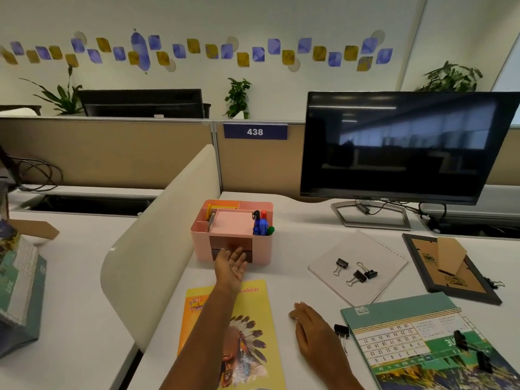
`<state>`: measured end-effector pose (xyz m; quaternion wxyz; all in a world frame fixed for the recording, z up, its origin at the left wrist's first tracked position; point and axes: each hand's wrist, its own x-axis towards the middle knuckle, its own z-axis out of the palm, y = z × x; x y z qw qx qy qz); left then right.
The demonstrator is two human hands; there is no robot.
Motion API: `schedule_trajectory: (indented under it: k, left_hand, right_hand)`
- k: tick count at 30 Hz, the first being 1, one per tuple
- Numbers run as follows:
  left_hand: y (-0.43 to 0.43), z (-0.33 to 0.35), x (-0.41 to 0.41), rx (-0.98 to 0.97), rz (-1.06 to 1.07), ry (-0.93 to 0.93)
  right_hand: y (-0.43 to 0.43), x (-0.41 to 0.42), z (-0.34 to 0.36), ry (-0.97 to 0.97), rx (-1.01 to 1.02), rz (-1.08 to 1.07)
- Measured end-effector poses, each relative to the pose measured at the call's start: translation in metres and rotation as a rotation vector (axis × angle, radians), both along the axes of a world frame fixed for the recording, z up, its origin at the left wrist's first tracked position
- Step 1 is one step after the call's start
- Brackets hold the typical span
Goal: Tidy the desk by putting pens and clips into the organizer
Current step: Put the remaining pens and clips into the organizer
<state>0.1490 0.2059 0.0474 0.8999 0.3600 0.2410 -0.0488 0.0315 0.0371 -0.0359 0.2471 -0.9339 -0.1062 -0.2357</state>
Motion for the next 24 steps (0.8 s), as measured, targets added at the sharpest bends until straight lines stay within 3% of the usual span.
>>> schedule_trajectory:
  k: [16,24]
  left_hand:
    - [0.004,-0.026,-0.034,-0.075,-0.010,-0.072]
    - [0.011,-0.032,-0.044,-0.041,-0.049,-0.143]
  right_hand:
    - [0.002,-0.006,0.016,0.148,-0.038,-0.018]
    - [-0.012,-0.016,0.028,0.102,-0.048,-0.150]
